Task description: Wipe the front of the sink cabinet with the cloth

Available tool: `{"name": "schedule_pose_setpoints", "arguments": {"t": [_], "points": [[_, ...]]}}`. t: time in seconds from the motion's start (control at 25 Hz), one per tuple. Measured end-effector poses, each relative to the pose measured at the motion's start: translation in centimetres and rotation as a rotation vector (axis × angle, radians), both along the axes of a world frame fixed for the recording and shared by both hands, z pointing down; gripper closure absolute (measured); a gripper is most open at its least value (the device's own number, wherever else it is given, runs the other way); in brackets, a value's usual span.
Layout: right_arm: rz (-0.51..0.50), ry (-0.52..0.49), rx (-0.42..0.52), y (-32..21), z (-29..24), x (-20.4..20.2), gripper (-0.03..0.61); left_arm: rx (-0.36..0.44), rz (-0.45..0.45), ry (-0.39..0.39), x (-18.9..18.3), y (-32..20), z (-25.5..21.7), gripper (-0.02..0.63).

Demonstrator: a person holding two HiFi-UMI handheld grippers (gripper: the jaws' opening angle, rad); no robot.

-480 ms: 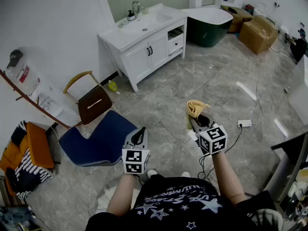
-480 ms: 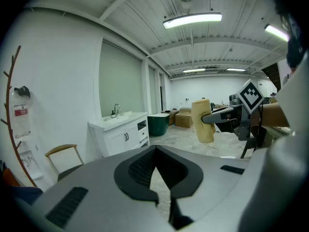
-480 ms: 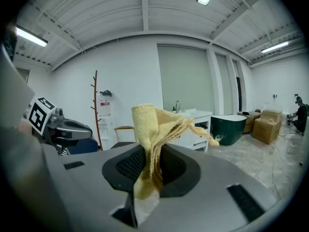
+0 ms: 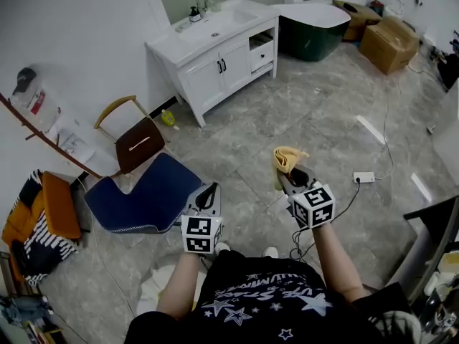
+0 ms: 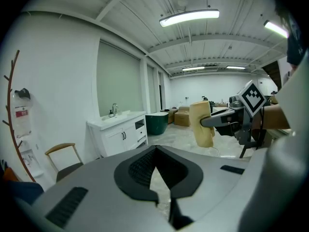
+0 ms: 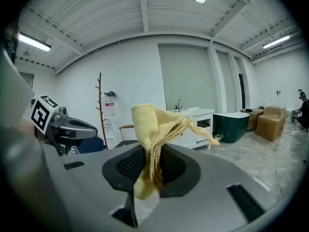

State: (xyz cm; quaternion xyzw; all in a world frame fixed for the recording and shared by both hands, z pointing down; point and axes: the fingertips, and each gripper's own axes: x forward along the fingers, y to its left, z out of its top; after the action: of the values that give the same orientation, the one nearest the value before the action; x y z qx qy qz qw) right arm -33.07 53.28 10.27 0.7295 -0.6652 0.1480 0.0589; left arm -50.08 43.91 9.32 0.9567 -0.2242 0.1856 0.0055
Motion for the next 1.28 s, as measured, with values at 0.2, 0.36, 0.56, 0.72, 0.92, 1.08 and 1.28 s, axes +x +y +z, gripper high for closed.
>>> {"name": "schedule_pose_setpoints", "arguments": {"t": [0.2, 0.36, 0.56, 0.72, 0.92, 1.08, 1.28], "points": [[-0.008, -0.016, 0.000, 2.4, 0.9, 1.4, 0.500, -0.038, -0.027, 0.013, 1.8, 2.3, 1.1, 0.600], [0.020, -0.054, -0.021, 3.3, 2.3, 3.1, 0.499, -0.059, -0.018, 0.004, 3.1, 3.5, 1.8, 0.600], [0.041, -0.071, -0.036, 1.8, 3.0, 5.2, 0.499, -0.082, -0.017, -0.006, 5.0, 0.8, 2.7, 0.600], [0.083, -0.079, -0.049, 0.1, 3.8, 8.6, 0.499, -0.107, 0.008, -0.001, 8.9, -2.3, 3.8, 0.600], [0.137, -0.062, -0.083, -4.2, 5.0, 14.9, 0.499, -0.105, 0.043, 0.027, 15.6, -8.7, 4.5, 0.600], [0.142, -0.053, -0.103, -10.4, 5.7, 20.2, 0.499, -0.106, 0.035, 0.038, 20.9, -15.7, 5.6, 0.600], [0.154, -0.061, -0.129, -20.5, 5.0, 26.2, 0.499, -0.149, 0.024, 0.018, 26.6, -25.9, 6.1, 0.600]]}}
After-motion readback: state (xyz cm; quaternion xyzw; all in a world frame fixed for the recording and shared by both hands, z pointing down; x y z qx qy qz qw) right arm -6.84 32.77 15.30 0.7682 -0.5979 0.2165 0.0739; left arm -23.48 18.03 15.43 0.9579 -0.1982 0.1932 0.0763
